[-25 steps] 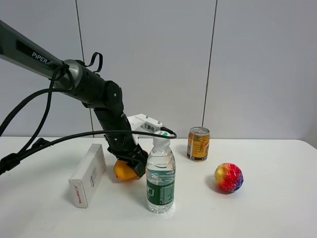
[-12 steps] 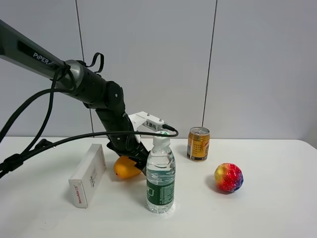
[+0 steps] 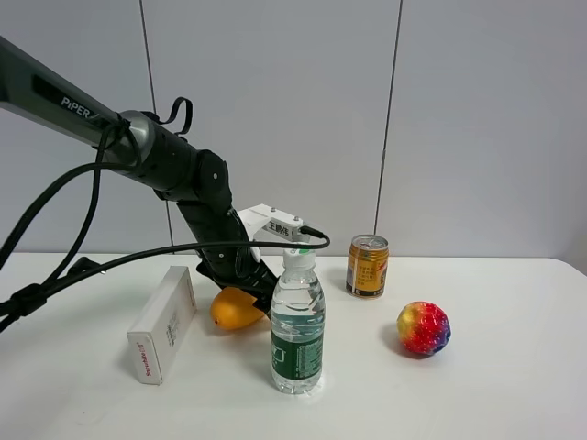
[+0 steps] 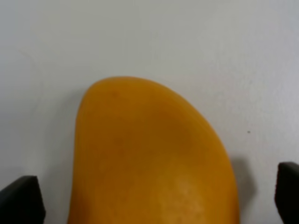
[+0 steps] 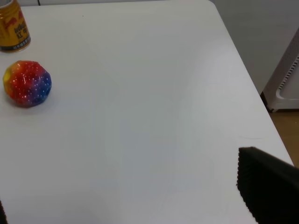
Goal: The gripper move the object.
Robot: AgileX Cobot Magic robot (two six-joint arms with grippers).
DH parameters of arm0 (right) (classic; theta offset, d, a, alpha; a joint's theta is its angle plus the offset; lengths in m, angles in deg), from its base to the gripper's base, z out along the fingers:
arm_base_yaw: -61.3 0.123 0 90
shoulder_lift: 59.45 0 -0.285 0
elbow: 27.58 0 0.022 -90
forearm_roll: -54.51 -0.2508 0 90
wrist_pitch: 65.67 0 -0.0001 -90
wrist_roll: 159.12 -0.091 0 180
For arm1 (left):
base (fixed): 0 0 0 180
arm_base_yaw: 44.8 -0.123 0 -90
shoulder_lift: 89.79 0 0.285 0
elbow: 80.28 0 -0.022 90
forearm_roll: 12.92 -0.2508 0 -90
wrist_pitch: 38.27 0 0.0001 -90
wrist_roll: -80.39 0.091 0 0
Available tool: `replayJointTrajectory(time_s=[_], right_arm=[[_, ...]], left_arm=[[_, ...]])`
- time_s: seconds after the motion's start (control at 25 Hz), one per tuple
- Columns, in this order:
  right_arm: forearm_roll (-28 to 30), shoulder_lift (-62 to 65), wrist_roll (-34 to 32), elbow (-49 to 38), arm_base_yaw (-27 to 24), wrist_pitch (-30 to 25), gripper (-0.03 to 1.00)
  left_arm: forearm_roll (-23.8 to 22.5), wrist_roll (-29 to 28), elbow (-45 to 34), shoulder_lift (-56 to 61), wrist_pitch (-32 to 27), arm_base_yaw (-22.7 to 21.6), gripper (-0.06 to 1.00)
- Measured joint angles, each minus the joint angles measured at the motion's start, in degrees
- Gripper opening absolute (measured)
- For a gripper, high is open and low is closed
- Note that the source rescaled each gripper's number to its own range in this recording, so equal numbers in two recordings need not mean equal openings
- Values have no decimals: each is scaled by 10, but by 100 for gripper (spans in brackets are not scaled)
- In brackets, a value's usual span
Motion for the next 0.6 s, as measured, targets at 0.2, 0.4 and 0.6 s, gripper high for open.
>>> replayJointTrajectory(time_s=[0.2,0.4,0.6], right_arm=[[0,0,0,0,0,0,100],[0,0,0,0,0,0,100],[0,0,0,0,0,0,100]], left_arm=[[0,-1,0,29,-1,0,100],[0,-2,19,70,-4,0,100],[3,-5,50,136,-7,0,100]])
